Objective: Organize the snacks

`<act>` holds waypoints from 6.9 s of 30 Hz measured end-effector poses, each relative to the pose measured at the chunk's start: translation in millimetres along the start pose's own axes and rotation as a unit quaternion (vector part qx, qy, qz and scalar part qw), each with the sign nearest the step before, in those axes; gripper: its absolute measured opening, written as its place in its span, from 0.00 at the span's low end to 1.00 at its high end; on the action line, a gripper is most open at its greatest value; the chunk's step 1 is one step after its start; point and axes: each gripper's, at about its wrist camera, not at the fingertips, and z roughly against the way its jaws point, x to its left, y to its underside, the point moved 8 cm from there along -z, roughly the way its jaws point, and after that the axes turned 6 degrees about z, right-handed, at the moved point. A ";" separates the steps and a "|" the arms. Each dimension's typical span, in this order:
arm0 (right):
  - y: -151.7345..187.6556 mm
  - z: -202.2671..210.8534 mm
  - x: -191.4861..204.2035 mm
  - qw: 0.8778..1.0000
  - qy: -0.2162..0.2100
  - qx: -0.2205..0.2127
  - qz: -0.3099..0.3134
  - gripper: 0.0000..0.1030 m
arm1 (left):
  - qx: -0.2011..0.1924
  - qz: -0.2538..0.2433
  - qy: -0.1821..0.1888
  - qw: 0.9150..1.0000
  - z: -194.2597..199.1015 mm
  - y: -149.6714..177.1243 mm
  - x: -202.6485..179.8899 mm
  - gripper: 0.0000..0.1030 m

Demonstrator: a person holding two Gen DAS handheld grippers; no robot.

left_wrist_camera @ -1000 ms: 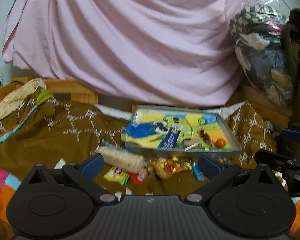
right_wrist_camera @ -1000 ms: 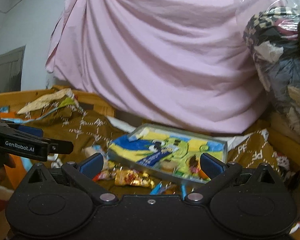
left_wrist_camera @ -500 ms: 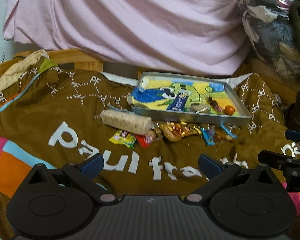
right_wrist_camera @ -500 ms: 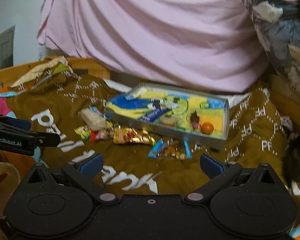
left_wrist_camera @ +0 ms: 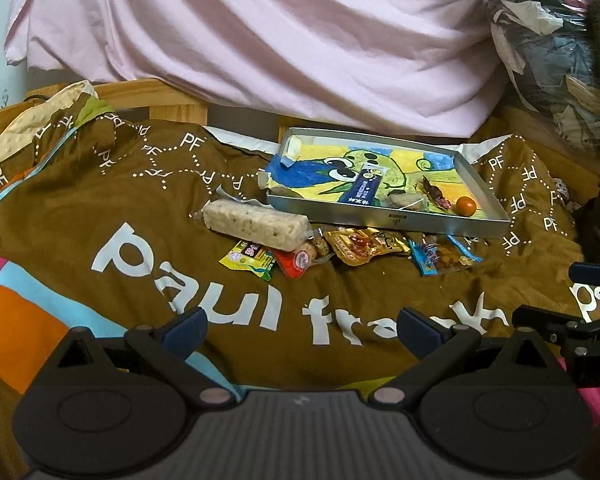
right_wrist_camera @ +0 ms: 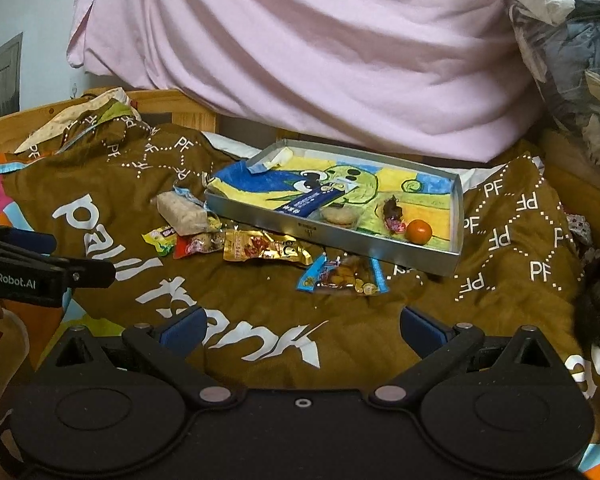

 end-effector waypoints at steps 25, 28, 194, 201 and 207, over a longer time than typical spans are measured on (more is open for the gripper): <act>12.8 -35.6 -9.3 0.999 -0.003 0.027 -0.024 0.99 | 0.030 0.001 -0.012 0.999 -18.4 12.9 8.8 1.00; 15.7 -38.9 -12.4 0.999 -0.002 0.030 -0.026 0.99 | 0.033 0.004 -0.012 0.999 -21.6 14.4 8.9 1.00; -57.1 -208.0 -87.6 0.959 0.138 0.011 0.247 0.19 | 0.039 -0.155 -0.015 0.987 -245.2 -126.0 -102.5 0.50; -48.5 -214.8 -94.6 0.970 0.117 0.037 0.212 0.28 | 0.066 -0.146 -0.010 0.987 -257.5 -111.5 -97.7 0.53; -50.2 -211.5 -93.5 0.973 0.108 0.045 0.197 0.50 | 0.089 -0.112 0.016 0.990 -254.5 -115.0 -93.7 0.57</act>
